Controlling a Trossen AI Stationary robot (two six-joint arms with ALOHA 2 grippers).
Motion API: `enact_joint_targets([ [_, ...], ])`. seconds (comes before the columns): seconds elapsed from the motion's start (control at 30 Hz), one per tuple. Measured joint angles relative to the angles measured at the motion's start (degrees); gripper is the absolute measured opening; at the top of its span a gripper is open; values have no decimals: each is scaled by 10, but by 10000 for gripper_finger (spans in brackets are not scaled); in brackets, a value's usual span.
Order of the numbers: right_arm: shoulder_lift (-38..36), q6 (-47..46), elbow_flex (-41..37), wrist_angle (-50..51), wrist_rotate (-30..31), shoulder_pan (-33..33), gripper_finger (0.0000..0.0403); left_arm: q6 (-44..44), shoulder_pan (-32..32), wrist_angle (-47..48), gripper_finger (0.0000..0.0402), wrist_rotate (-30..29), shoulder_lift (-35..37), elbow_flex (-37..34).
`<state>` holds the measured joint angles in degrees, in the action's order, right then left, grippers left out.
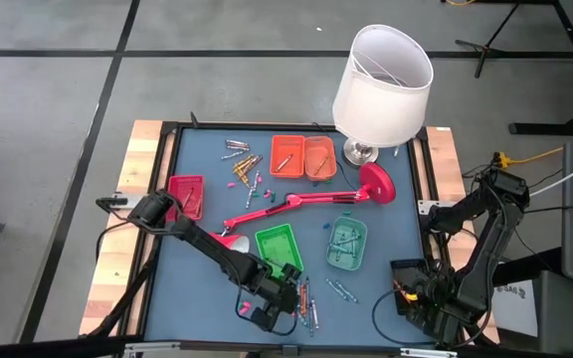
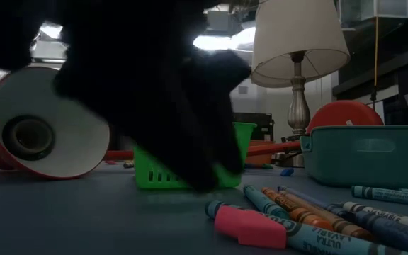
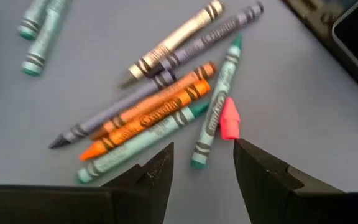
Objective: Sort crayons
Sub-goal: Put the green crayon into the light green bin
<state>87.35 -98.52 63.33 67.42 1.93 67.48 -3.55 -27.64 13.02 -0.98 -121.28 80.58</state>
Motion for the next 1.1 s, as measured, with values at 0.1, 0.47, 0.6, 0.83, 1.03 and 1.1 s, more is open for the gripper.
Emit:
enact_joint_targets([
  [0.1, 0, 0, 0, 0, 0, 0, 175, -2, -1, 4, 151, 1, -4, -1],
  [0.47, 0, 0, 0, 0, 0, 0, 175, -2, 7, 9, 129, -6, -12, 0],
  [0.6, 0, 0, 0, 0, 0, 0, 175, -2, 7, 5, 111, 0, -17, 0],
  [0.83, 0, 0, 0, 0, 0, 0, 175, -2, 7, 6, 83, 8, -17, 0],
  [1.03, 0, 0, 0, 0, 0, 0, 175, -2, 7, 8, 55, 9, -17, 0],
  [1.1, 0, 0, 0, 0, 0, 0, 175, -2, 7, 9, 47, 8, -17, 0],
])
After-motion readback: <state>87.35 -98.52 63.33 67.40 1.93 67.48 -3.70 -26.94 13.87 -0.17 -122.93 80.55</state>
